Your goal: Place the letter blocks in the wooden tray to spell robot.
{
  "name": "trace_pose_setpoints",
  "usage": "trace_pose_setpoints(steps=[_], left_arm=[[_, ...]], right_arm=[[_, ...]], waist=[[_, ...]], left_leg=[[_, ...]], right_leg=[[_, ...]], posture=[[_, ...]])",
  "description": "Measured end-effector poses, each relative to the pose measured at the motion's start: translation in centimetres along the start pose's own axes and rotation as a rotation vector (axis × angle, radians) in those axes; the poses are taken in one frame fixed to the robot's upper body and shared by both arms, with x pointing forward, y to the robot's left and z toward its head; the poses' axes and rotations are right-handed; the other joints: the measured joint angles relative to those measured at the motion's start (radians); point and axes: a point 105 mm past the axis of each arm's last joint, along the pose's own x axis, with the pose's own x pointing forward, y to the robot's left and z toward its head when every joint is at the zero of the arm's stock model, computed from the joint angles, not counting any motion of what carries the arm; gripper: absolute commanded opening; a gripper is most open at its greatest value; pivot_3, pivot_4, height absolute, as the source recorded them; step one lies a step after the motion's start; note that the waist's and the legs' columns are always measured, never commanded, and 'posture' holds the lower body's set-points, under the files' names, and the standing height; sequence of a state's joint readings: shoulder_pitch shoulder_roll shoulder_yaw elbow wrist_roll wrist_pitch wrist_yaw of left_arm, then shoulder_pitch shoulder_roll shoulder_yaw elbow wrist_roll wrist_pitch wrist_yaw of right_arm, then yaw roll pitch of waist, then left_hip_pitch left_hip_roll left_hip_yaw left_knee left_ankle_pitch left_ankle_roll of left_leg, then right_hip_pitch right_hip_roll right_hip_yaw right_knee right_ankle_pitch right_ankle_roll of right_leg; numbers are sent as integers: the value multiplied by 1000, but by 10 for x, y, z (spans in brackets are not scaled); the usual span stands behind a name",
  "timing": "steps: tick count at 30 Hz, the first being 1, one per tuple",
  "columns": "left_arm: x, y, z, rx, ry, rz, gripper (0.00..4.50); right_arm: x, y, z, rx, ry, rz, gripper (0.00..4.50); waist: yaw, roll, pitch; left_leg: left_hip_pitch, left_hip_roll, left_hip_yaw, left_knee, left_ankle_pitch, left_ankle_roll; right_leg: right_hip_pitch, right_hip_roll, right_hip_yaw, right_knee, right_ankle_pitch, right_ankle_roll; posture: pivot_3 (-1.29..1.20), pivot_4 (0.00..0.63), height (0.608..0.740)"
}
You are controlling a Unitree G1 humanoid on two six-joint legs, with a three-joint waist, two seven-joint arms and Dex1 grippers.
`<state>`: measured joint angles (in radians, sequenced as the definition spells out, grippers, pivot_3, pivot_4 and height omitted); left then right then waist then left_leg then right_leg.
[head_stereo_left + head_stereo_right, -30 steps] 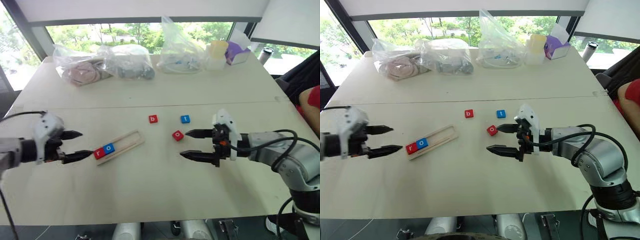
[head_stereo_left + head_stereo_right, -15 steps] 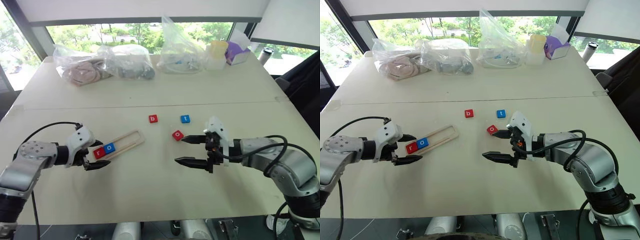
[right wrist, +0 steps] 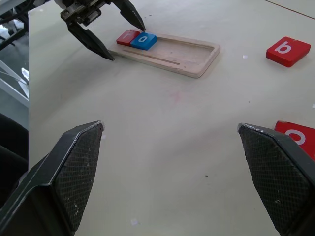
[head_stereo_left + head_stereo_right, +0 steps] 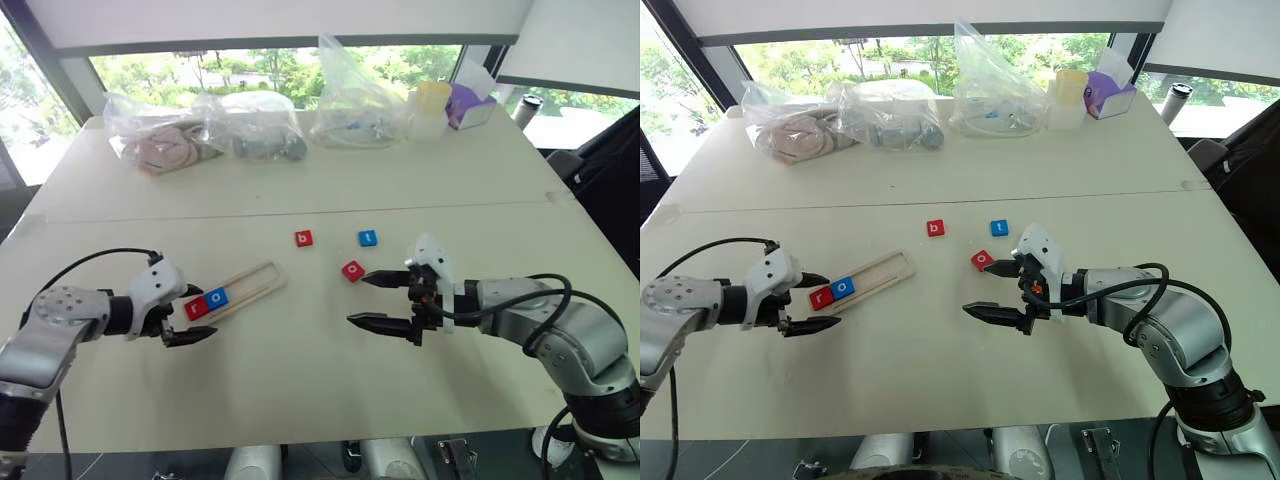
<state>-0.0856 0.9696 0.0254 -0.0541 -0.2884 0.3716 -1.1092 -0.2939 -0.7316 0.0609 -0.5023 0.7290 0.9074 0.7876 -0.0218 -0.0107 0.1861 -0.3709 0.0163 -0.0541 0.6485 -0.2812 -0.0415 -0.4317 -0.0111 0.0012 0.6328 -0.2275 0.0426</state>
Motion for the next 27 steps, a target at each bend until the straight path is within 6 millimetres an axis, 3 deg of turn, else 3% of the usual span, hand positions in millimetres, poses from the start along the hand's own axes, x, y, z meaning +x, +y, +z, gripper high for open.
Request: trace_pose_setpoints(steps=[10, 18, 27], left_arm=[[4, -1, -4, 35, 30, -15, 4453], [-9, 13, -16, -66, 26, 35, 4453], [-10, 11, -16, -54, 41, 29, 4453]], right_arm=[[1, -1, -4, 8, 3, -12, 4500], [2, -1, -6, 15, -6, -20, 4500], [3, -1, -5, 6, -17, -23, 4500]], waist=[[-1, 9, -6], [-20, 8, -6], [-21, 8, -6]], left_leg=[[2, 0, 1, 0, 0, 0], [1, 0, 0, 0, 0, 0], [1, 0, 0, 0, 0, 0]], right_leg=[[1, 0, 1, 0, 0, 0], [1, 1, 1, 1, 0, 0], [1, 1, 1, 1, 0, 0]], posture=[[0, 150, 740], [0, 150, 740], [0, 150, 740]])
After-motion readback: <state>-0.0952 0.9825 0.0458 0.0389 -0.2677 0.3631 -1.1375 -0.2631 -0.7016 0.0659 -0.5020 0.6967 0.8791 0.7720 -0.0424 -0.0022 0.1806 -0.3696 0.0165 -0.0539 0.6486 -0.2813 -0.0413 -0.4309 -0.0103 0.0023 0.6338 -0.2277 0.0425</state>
